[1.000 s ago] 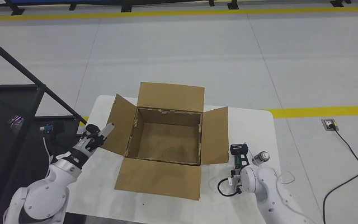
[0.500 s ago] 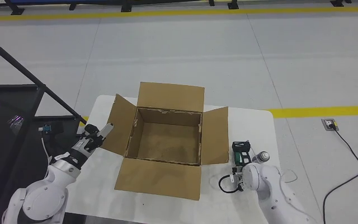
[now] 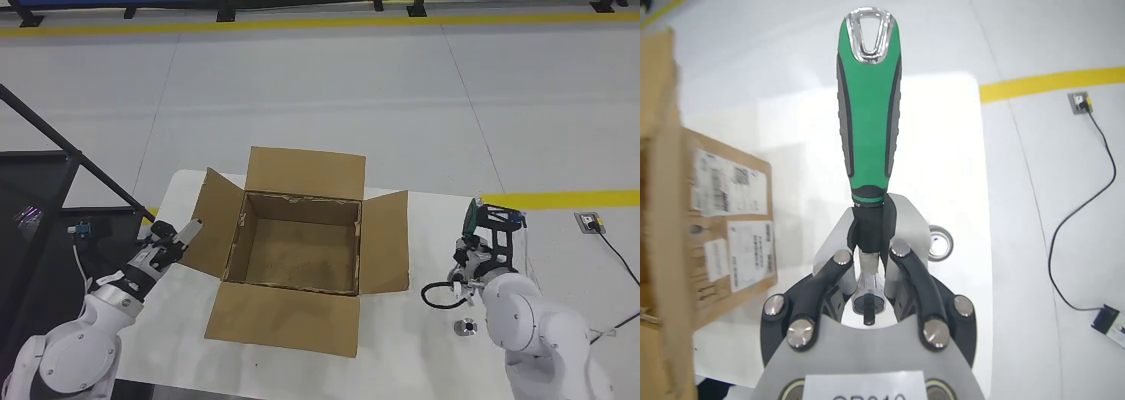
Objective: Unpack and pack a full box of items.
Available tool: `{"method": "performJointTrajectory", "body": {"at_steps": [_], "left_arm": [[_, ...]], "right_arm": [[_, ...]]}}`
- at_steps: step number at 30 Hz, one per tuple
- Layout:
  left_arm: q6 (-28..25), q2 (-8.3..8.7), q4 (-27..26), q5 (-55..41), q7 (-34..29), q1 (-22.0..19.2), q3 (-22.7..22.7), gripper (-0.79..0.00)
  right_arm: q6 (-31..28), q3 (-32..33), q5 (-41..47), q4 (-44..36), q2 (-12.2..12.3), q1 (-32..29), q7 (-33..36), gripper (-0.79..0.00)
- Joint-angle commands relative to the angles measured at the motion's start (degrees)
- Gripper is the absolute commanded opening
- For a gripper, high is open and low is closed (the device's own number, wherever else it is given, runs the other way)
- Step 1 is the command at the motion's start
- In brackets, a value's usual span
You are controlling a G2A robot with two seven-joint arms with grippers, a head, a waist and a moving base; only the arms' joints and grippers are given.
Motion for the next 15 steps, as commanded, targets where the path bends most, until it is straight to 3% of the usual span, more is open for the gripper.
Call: {"method": "performJointTrajectory", "body": {"at_steps": [1,8,15], "left_arm": [[0.0,0.0,-0.1,-0.5,0.4,0.4,-0.4,0.0],[0.0,-0.04,-1.2,-1.3,2.5,2.3,-2.0,0.0],[-0.3,-0.15,-2.4,-2.7,4.6,4.9,-3.7,0.0]], "right_arm": [[0.5,0.0,0.7,-4.1,-0.2,0.2,-2.1,-0.785],[-3.8,-3.5,11.7,-8.8,-1.1,4.1,-8.1,-0.785],[-7.5,-15.8,12.3,-0.9,-2.4,14.1,-8.1,-0.785]]}}
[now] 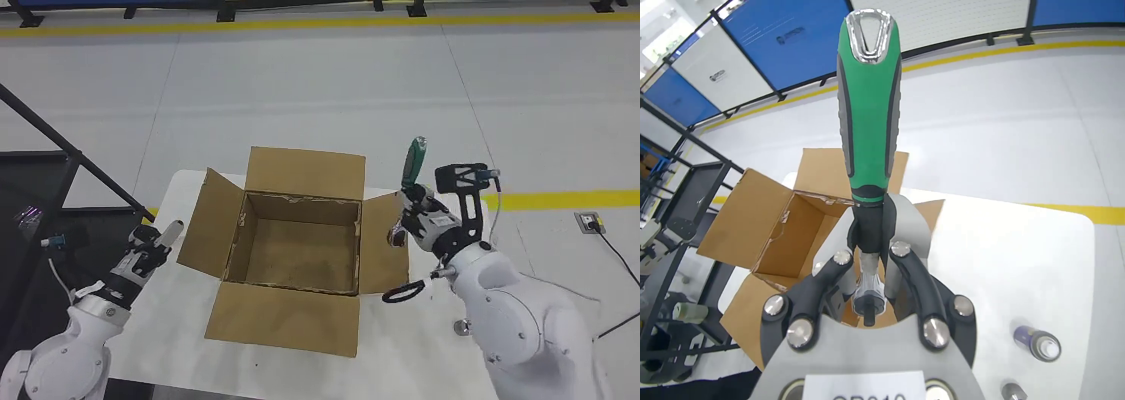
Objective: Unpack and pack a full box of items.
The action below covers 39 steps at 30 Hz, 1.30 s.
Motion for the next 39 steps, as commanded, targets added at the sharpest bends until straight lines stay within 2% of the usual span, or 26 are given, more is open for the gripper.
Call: {"method": "performJointTrajectory", "body": {"at_steps": [1,9,20,25,33,39], "left_arm": [[-0.2,-0.03,-0.4,-0.3,0.4,0.8,-0.4,0.0],[-0.7,-0.09,-1.6,-1.2,1.6,3.4,-2.7,0.0],[-1.4,-0.23,-2.8,-2.1,2.4,5.8,-4.2,0.0],[-1.5,-0.28,-3.1,-2.1,2.4,6.2,-4.3,0.0],[-1.2,-0.35,-3.5,-2.2,2.2,6.0,-3.7,0.0],[-1.0,-0.27,-3.4,-1.2,0.7,3.9,-1.9,0.0]], "right_arm": [[-0.2,-5.6,-1.1,3.9,-0.7,3.9,0.5,-0.785],[1.1,-23.2,-3.8,20.2,-4.7,16.4,1.8,-0.785],[1.2,-38.2,-4.5,43.7,-12.0,27.4,1.7,-0.785],[1.1,-39.8,-0.7,51.8,-15.1,30.9,3.8,-0.785],[1.1,-39.8,-0.7,51.8,-15.1,30.9,3.8,-0.785],[0.9,-39.7,-0.7,52.0,-15.1,30.3,3.0,-0.785]]}}
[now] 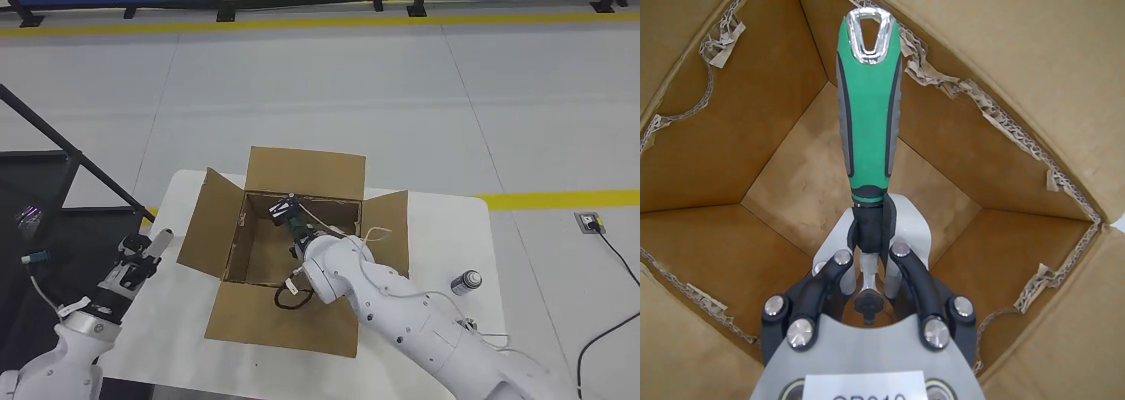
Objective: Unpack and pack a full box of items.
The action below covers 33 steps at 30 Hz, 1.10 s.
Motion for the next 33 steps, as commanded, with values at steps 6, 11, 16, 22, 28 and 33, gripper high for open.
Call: {"method": "performJointTrajectory", "body": {"at_steps": [6,11,16,22,28,33], "left_arm": [[0.0,0.15,0.4,1.2,-2.1,-2.0,1.5,0.0],[0.0,0.15,0.4,1.2,-2.1,-2.0,1.5,0.0],[0.0,0.15,0.4,1.2,-2.1,-2.0,1.5,0.0],[0.0,0.15,0.4,1.2,-2.1,-2.0,1.5,0.0],[0.0,0.15,0.4,1.2,-2.1,-2.0,1.5,0.0],[0.0,0.15,0.4,1.2,-2.1,-2.0,1.5,0.0]], "right_arm": [[-2.5,-1.3,-0.3,6.7,-2.1,-0.4,-5.1,-0.785],[-6.8,-3.9,0.9,16.5,-5.7,2.5,-10.1,-0.785],[-11.4,-6.0,3.5,26.9,-10.0,5.6,-10.4,-0.785],[-14.7,-7.1,6.6,37.7,-14.8,8.9,-6.6,-0.785],[-18.3,-7.3,8.1,45.3,-18.2,11.1,-5.2,-0.785],[-19.7,-7.6,8.1,49.2,-20.2,11.6,-4.9,-0.785]]}}
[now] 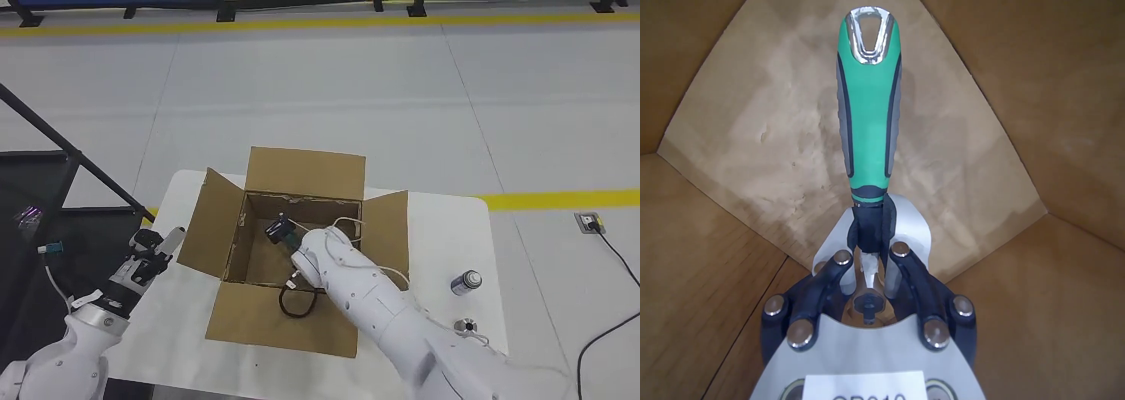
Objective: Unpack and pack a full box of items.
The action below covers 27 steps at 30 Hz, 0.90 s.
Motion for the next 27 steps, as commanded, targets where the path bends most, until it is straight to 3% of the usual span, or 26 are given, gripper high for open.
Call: {"method": "performJointTrajectory", "body": {"at_steps": [1,2,3,4,7,9,17,27], "left_arm": [[0.0,0.0,0.0,0.0,0.0,0.0,0.0,0.0],[0.0,0.0,0.0,0.0,0.0,0.0,0.0,0.0],[0.0,0.0,0.0,0.0,0.0,0.0,0.0,0.0],[0.0,0.0,0.0,0.0,0.0,0.0,0.0,0.0],[0.0,0.0,0.0,0.0,0.0,0.0,0.0,0.0],[0.0,0.0,0.0,0.0,0.0,0.0,0.0,0.0],[0.0,0.0,0.0,0.0,0.0,0.0,0.0,0.0],[0.0,0.0,0.0,0.0,0.0,0.0,0.0,0.0]], "right_arm": [[-0.4,-0.1,-0.1,1.6,-0.8,0.1,0.2,-0.785],[-0.6,-0.1,-0.1,2.3,-1.1,0.2,0.5,-0.751],[-0.6,-0.1,-0.2,2.8,-1.4,0.3,0.8,-0.622],[-0.6,-0.1,-0.3,3.3,-1.7,0.4,0.8,-0.548],[-1.0,0.1,-0.2,4.8,-2.4,0.8,0.6,-0.523],[-1.3,0.2,-0.2,5.5,-2.7,1.1,0.5,-0.459],[-0.5,1.3,0.0,7.0,-3.4,2.5,-2.3,-0.437],[-4.6,4.2,1.9,6.5,-1.6,3.5,-13.4,-0.434]]}}
